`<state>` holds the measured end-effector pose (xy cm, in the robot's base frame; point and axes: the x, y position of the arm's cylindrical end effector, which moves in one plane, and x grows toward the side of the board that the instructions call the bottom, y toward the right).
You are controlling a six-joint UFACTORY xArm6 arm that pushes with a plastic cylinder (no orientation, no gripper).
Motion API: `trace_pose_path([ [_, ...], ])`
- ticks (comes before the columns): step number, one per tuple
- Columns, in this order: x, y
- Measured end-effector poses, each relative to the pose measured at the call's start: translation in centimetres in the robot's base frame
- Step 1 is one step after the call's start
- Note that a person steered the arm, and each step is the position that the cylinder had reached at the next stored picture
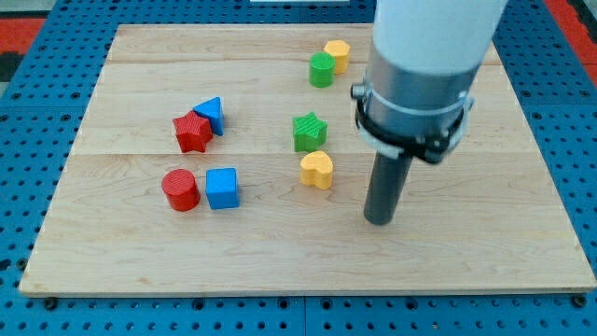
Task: Separate red star from blue triangle
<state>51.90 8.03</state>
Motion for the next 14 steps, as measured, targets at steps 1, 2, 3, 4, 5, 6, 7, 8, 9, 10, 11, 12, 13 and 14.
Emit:
trace_pose_path([
  [1, -3.6, -3.0],
  [2, 0.4, -2.1],
  [3, 0.4, -5.4],
  [4, -3.8, -5.7],
  [5, -6.2, -5.7],
  [6, -9.7, -5.7],
  [7, -13.1, -5.7],
  [8, -15.9, -5.7],
  [9, -17.7, -5.7],
  [10, -19.7, -5.7],
  [11, -19.5, -5.7],
  [12, -16.3, -4.2],
  [13, -13.2, -2.7],
  [14, -11.8, -2.1],
])
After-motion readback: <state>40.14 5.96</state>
